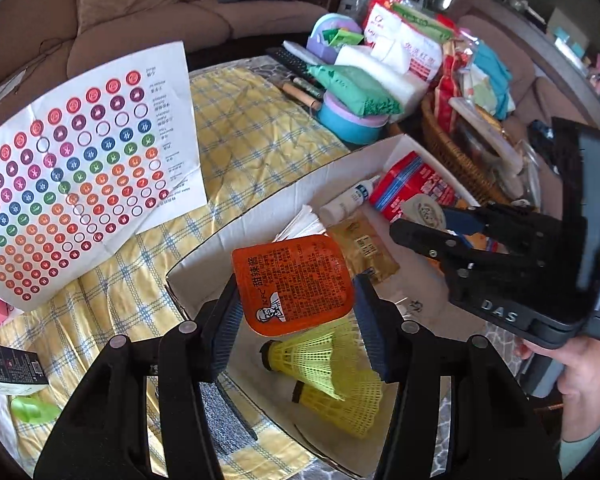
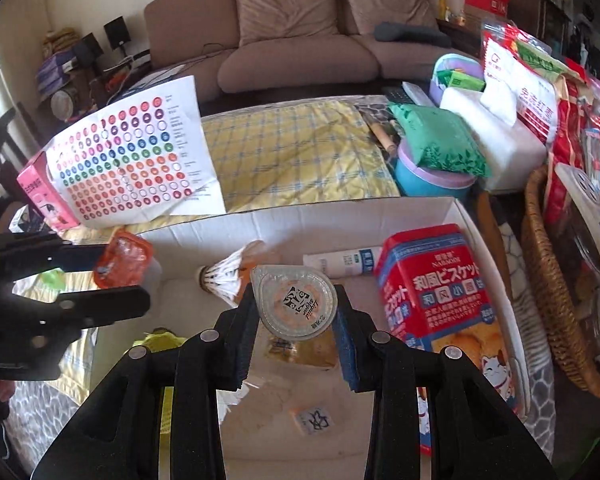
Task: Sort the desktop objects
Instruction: 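Carry the cup with the right gripper while the left carries the packet into the box, then move the right gripper toward the white milk carton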
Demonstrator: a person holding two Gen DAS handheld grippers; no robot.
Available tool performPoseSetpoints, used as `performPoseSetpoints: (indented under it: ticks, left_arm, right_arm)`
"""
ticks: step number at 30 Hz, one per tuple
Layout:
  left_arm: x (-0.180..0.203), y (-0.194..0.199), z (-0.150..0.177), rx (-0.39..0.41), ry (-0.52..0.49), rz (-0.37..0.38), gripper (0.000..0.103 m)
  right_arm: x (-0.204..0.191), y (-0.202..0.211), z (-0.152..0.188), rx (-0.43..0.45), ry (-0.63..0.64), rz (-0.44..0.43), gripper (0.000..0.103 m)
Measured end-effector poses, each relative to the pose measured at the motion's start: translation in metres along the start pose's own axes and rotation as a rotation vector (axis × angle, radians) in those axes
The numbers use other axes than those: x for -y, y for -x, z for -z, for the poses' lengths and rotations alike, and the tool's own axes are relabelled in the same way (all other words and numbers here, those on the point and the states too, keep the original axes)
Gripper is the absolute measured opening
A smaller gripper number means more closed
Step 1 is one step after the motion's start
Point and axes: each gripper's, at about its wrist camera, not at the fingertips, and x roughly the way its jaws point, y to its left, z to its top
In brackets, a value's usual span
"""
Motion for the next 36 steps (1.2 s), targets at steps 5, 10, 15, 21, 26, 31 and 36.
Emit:
performPoseSetpoints:
  ticks: [5, 10, 15, 21, 26, 31, 36]
  left_arm:
    - [-0.005, -0.019, 0.009, -0.034, 0.002, -0.071, 0.056]
    - [-0.012, -0.010, 0.011, -0.009, 0.052, -0.063, 0.060]
    - [-0.028, 0.026, 0.014, 0.056, 0.110, -0.041, 0.061]
    - [-0.059, 0.067, 0.037, 0.116, 0.186, -0.013, 0.074]
    - [-0.075, 0.080, 0.053, 0.125, 0.206, -0.007, 0.082]
    - [-0.096, 0.102, 0.071, 0.154, 0.239, -0.015, 0.087]
    - [-0.118, 0.127, 0.101, 0.174, 0.237, -0.064, 0.091]
  right_arm:
    - [-0.017, 0.000, 0.002, -0.006, 0.023, -0.049, 0.035]
    - [-0.031, 0.000, 0.004, -0.017, 0.032, -0.083, 0.035]
    - [-0.053, -0.008, 0.000, -0.031, 0.059, -0.104, 0.035]
    - [-0.076, -0.047, -0.003, -0.114, 0.083, -0.081, 0.037]
    - [-0.074, -0.051, -0.001, -0.126, 0.046, -0.062, 0.049]
    - [-0.076, -0.011, -0.009, -0.052, 0.019, -0.060, 0.056]
    - [-0.099, 0.031, -0.010, 0.020, 0.023, -0.108, 0.073]
